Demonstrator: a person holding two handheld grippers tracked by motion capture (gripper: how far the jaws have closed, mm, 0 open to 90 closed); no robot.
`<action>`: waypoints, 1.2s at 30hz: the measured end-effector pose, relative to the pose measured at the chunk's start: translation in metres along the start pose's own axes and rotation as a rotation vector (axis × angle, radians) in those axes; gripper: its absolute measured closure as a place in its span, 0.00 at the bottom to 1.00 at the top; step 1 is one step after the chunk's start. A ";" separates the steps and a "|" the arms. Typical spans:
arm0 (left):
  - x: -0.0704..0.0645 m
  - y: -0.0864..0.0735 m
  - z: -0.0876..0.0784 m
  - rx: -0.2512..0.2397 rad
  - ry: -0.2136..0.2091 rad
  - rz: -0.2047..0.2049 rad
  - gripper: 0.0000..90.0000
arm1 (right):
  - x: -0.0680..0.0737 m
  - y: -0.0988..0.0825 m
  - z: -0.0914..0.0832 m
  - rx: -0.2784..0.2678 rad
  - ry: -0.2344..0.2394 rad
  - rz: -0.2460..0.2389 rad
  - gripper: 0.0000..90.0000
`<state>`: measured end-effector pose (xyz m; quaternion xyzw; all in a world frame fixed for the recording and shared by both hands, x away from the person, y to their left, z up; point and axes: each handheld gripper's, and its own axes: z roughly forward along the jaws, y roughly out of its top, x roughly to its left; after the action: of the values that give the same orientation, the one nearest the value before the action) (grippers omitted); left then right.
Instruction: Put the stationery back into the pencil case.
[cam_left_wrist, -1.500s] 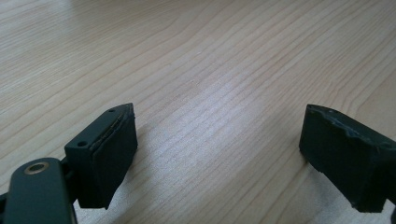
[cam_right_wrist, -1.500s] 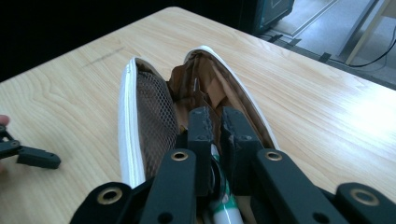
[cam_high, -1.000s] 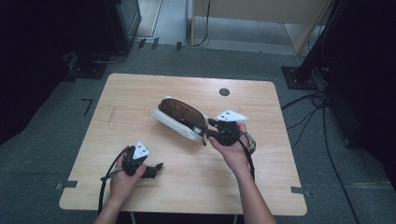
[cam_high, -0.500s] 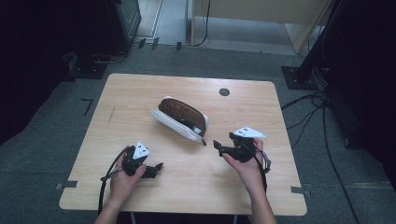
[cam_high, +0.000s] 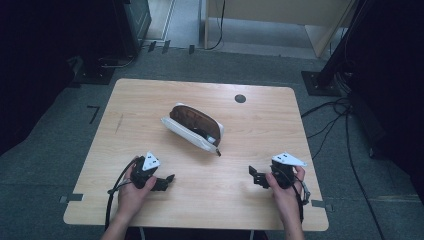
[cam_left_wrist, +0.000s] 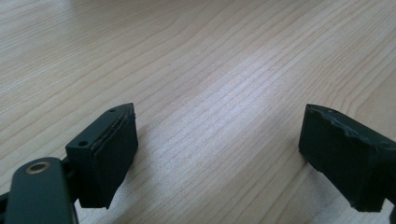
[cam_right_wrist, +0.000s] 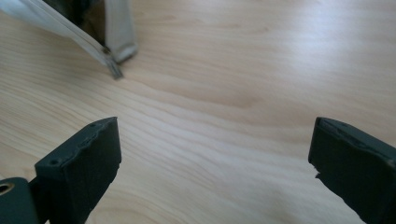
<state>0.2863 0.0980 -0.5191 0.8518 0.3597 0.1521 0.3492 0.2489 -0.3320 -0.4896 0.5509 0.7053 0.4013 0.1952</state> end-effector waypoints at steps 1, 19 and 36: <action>0.000 0.000 0.000 0.000 0.000 0.000 0.13 | -0.004 -0.004 -0.002 0.008 -0.007 0.007 0.02; 0.000 0.000 0.000 0.000 -0.001 0.001 0.13 | -0.045 -0.042 -0.011 0.096 -0.144 0.036 0.00; 0.000 0.000 0.000 0.000 -0.003 0.003 0.14 | -0.043 -0.046 -0.010 0.109 -0.215 0.001 0.00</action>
<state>0.2862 0.0979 -0.5191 0.8526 0.3579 0.1514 0.3494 0.2268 -0.3785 -0.5265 0.6008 0.7009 0.3009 0.2392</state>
